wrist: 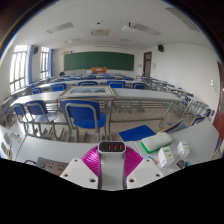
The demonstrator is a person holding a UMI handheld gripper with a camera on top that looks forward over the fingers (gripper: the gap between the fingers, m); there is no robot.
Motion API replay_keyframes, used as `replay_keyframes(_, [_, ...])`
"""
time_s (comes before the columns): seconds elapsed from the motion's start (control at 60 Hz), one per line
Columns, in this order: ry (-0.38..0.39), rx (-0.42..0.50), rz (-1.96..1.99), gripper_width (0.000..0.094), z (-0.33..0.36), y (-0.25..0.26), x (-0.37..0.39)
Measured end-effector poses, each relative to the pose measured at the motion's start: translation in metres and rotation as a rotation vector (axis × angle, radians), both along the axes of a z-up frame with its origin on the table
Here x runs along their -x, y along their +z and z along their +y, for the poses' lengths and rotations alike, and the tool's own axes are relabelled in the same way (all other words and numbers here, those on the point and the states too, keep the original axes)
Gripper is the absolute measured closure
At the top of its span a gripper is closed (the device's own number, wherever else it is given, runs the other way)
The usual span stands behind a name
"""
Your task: Unplug charger
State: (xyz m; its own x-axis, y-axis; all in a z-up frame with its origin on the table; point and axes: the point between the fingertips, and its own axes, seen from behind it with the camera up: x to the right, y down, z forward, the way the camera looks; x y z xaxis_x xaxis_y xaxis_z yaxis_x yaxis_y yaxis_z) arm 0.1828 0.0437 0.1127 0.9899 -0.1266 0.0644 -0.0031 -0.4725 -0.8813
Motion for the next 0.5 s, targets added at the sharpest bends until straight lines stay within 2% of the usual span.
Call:
replay_keyframes(0.017, [-0.004,0.035,-0.001,0.0667,-0.004,-0.004,-0.002])
replay_keyframes(0.033, [-0.007,0.062,-0.002,0.0664,-0.006,-0.034,-0.005])
replay_keyframes(0.05, [-0.01,0.093,0.002,0.0662,-0.01,-0.027,-0.007])
replay_keyframes(0.1, [-0.012,0.158,0.018,0.0637,-0.018,-0.093,-0.013])
replay_keyframes(0.183, [-0.029,0.204,0.052,0.0588,-0.028,-0.101,-0.011])
replay_keyframes(0.3, [-0.054,0.181,0.072,0.0494,-0.032,-0.101,-0.015])
replay_keyframes(0.433, [-0.076,0.127,0.036,0.0119,-0.043,-0.071,-0.022])
replay_keyframes(0.467, [-0.078,0.114,0.027,0.0073,-0.05,-0.062,-0.021])
replay_keyframes(0.5, [-0.085,0.103,0.022,0.0081,-0.06,-0.046,-0.017])
